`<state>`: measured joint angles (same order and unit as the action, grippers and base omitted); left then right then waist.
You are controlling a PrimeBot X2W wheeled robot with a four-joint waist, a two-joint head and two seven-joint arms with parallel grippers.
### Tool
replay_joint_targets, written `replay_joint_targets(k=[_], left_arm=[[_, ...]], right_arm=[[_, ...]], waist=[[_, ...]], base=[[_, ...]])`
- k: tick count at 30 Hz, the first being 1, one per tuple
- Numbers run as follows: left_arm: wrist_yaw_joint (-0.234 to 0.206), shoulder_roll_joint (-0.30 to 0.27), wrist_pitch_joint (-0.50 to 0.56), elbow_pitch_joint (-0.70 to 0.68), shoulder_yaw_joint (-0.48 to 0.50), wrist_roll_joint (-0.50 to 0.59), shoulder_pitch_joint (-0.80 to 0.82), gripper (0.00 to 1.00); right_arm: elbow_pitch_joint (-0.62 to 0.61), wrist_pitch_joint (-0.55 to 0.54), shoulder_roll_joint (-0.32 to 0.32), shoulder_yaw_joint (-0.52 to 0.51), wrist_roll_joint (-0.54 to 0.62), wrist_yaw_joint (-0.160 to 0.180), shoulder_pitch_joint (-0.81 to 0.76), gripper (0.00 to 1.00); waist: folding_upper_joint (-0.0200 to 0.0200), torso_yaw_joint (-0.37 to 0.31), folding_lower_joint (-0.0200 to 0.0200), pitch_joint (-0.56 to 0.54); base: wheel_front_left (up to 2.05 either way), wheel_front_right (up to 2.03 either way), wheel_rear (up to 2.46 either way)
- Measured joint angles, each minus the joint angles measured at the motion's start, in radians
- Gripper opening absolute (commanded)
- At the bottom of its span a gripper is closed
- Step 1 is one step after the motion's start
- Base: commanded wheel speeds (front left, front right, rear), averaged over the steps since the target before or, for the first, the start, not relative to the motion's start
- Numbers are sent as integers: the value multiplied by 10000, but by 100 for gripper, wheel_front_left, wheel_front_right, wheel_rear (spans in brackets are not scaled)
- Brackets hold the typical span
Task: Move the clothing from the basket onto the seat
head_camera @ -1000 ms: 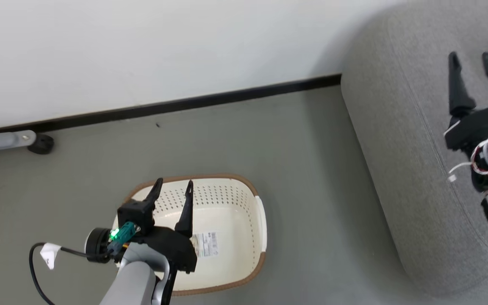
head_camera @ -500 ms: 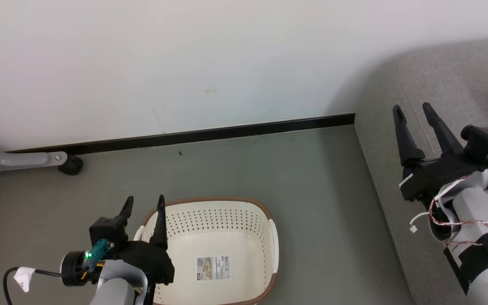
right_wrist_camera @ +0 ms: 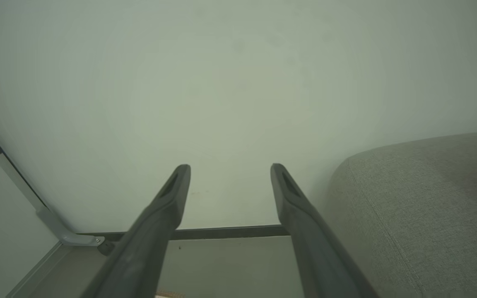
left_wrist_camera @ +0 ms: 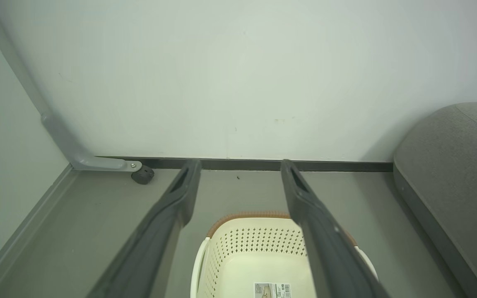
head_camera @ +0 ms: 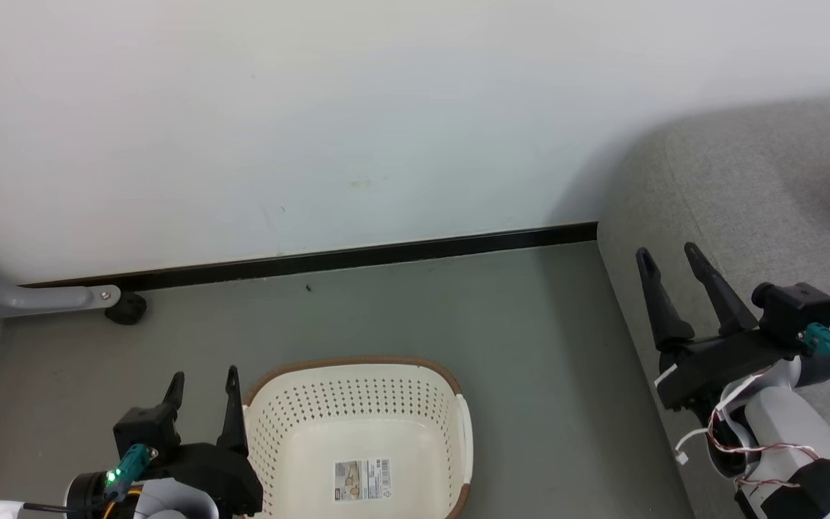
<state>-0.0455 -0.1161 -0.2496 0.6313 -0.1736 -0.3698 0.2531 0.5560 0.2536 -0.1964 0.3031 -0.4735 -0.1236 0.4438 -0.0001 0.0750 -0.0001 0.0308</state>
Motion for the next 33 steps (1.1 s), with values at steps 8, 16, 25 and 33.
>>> replay_joint_targets(k=[8,16,25,33], left_arm=[[-84,-19,0,-186,123,123,-266,100],[-174,-113,0,-437,389,215,-997,100],[-249,-104,0,-1287,568,709,-1543,100],[-249,6,0,-1728,673,826,-1824,100]], right_arm=[[-633,0,46,-174,44,4,-1014,100],[-1053,0,316,-247,182,165,-1668,100],[-1482,0,393,-339,723,629,-2506,100],[-1336,0,447,-291,1083,947,-2697,100]], waist=[[2,155,0,-133],[1,247,1,-154],[1,152,2,-168],[1,81,1,-267]], base=[[0,0,0],[0,0,0],[0,0,0],[0,0,0]])
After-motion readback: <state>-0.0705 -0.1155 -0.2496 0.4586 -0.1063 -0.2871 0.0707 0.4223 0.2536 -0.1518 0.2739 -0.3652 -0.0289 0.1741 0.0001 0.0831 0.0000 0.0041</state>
